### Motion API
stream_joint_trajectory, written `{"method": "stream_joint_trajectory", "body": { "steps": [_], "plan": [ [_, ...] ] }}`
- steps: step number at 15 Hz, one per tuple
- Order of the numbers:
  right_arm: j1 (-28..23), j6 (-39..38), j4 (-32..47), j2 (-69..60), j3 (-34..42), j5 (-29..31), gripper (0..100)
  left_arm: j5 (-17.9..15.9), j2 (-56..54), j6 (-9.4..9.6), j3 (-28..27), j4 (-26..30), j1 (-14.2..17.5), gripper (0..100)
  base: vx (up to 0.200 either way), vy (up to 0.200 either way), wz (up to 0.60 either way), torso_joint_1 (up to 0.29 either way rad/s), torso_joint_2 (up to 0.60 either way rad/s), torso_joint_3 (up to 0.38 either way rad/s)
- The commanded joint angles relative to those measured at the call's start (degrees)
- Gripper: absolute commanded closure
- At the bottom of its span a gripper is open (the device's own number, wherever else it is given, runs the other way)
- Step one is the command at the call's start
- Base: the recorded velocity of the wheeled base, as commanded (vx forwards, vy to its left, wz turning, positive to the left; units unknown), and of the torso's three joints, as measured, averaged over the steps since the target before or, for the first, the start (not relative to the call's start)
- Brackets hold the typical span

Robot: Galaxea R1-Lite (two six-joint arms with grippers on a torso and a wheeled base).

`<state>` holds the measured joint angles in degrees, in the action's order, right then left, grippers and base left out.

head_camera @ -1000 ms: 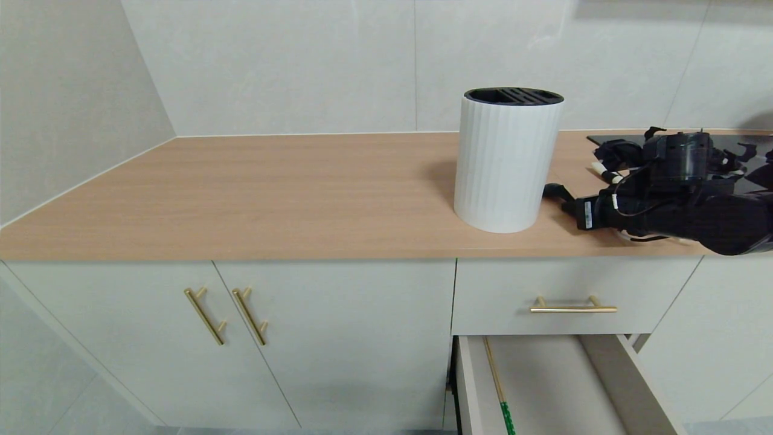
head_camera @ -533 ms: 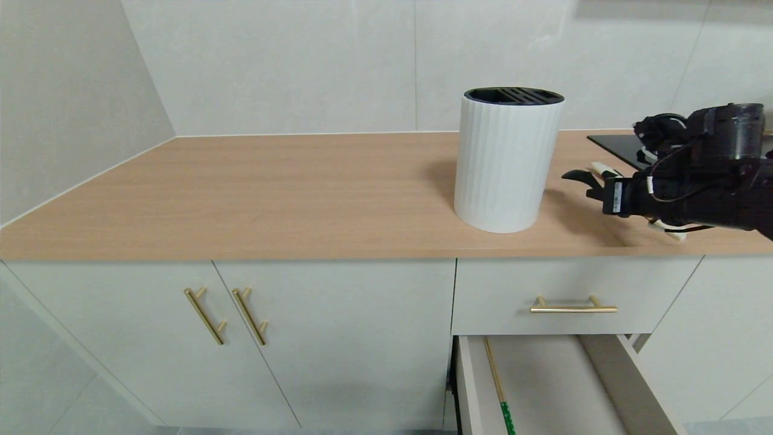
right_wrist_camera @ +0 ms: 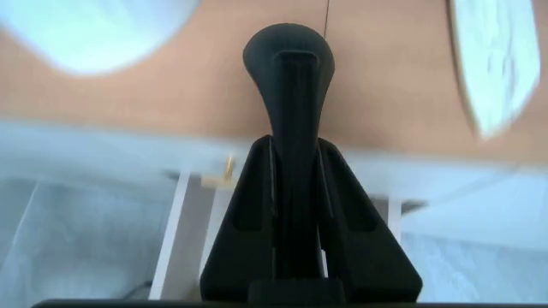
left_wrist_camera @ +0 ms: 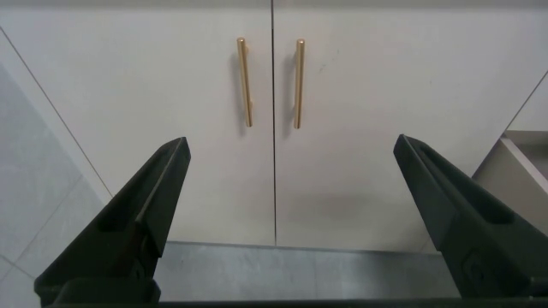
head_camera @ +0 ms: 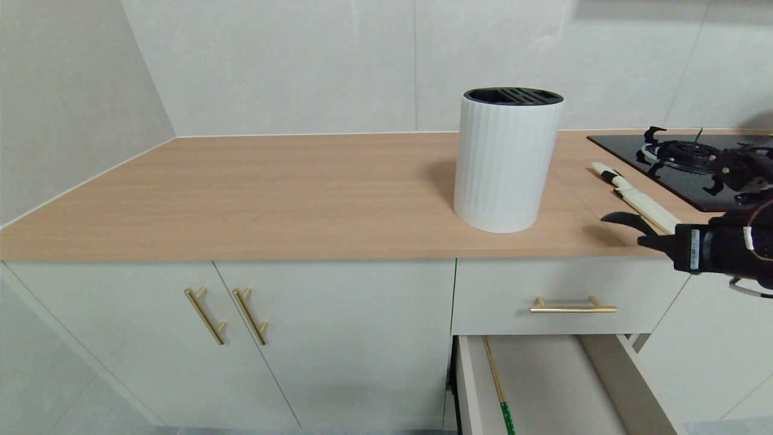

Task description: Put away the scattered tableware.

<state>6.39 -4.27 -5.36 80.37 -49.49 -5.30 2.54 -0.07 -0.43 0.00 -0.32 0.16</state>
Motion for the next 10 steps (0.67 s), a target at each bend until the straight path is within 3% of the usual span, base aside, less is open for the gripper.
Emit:
{"method": "stream_joint_trajectory", "body": {
  "steps": [1,5,10],
  "plan": [
    [0.56,0.40,-0.09,-8.92,7.66,-3.22,100,0.01,0.07,-0.01,0.00,-0.03,0.02,0,0.000,0.000,0.00,0.000,0.00,0.000],
    [1.79,7.87,-0.26,-10.76,15.66,-6.56,100,0.01,0.07,-0.01,0.00,-0.03,0.02,0,0.000,0.000,0.00,0.000,0.00,0.000],
    [4.16,9.98,-0.44,-3.82,17.77,-6.21,100,0.01,0.07,-0.01,0.00,-0.03,0.02,0,0.000,0.000,0.00,0.000,0.00,0.000]
  ]
}}
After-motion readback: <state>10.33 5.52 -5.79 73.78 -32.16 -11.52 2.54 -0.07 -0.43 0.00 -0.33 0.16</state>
